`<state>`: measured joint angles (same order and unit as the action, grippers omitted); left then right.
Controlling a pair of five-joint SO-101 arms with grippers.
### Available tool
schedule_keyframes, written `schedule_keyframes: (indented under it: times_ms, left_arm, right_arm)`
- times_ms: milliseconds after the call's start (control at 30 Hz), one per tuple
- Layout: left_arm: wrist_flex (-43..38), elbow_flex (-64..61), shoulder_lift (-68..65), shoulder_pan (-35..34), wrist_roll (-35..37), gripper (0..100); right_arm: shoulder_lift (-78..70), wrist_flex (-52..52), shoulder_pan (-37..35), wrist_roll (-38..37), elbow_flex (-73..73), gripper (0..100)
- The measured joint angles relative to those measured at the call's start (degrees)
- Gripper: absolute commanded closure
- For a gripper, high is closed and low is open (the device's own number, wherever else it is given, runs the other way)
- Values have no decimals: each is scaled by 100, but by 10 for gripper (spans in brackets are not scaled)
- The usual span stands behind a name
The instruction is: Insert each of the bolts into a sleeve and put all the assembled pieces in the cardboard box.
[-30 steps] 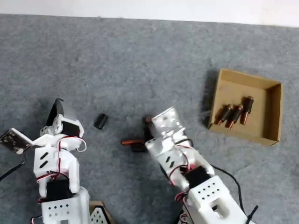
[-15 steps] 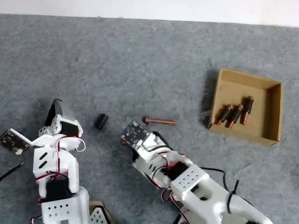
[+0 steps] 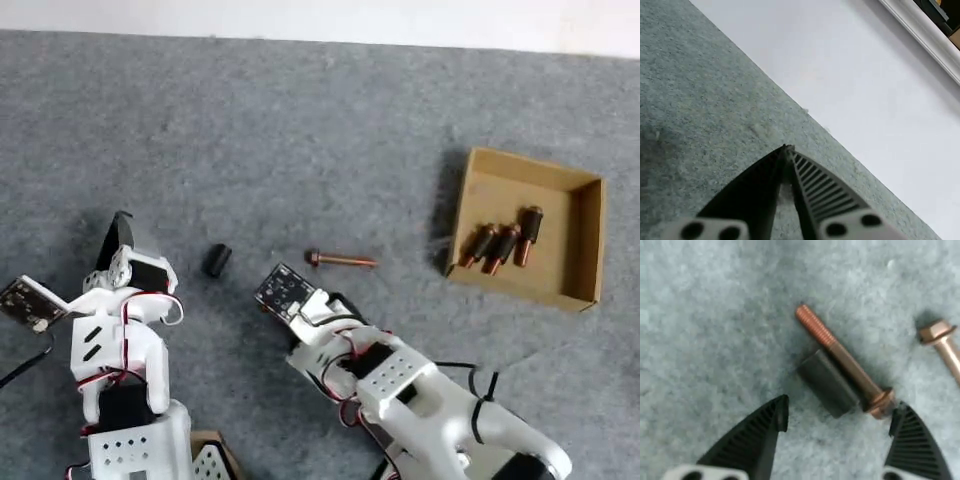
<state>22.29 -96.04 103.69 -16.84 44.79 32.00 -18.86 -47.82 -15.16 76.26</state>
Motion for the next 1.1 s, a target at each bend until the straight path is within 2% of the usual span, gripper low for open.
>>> schedule_keyframes:
  times_ms: [433, 500, 667, 1100]
  left_arm:
    - [0, 0, 0, 0, 0, 989]
    - [0, 0, 0, 0, 0, 989]
    - [0, 0, 0, 0, 0, 989]
    - [0, 0, 0, 0, 0, 989]
  right_arm:
    - [-1152, 0, 0, 0, -791, 710]
    - [-1152, 0, 0, 0, -791, 760]
    - [-1152, 0, 18, 0, -818, 998]
    - [-1178, 9, 193, 0, -835, 994]
